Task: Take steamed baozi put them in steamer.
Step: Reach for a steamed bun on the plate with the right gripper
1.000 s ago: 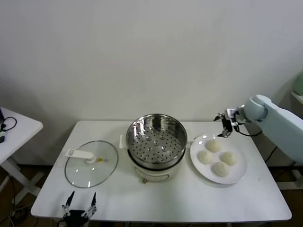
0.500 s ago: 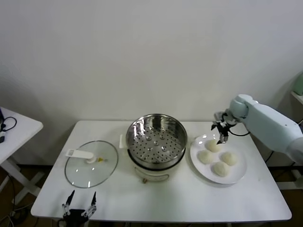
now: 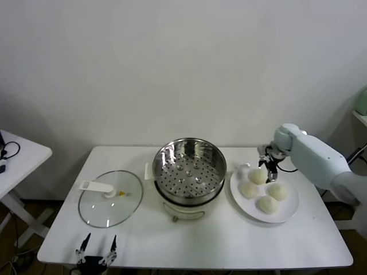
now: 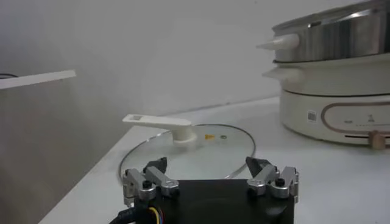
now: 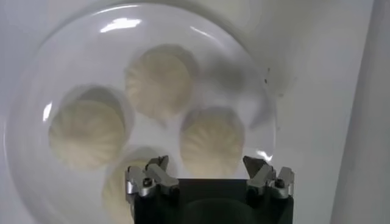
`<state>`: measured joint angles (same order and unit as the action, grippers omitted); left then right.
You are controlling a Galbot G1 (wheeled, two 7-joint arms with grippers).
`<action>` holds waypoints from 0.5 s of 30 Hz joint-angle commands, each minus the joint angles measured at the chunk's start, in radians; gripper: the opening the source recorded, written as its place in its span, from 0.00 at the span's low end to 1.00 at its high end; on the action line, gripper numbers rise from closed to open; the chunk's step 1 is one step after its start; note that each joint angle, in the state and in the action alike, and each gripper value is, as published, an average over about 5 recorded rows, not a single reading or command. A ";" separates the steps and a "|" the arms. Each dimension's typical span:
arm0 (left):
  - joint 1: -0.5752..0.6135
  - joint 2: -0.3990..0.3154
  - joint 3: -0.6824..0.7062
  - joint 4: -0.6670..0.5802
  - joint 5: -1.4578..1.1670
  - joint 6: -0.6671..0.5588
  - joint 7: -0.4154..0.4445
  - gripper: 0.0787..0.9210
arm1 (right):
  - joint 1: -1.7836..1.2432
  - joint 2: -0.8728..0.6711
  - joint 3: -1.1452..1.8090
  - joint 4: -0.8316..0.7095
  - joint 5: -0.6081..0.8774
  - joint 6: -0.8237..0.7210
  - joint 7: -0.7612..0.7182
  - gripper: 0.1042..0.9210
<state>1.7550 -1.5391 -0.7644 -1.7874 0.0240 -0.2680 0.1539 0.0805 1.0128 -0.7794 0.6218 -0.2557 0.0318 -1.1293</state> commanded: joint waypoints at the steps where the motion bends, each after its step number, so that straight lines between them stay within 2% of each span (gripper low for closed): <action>1: 0.000 0.001 0.000 0.004 0.006 -0.001 -0.001 0.88 | -0.024 0.027 0.075 -0.070 -0.044 0.008 0.002 0.88; 15: -0.001 0.000 0.000 0.013 0.017 -0.008 -0.007 0.88 | -0.053 0.042 0.159 -0.091 -0.042 0.009 0.021 0.88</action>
<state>1.7536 -1.5392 -0.7648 -1.7753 0.0386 -0.2758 0.1474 0.0360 1.0481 -0.6599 0.5472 -0.2876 0.0383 -1.1101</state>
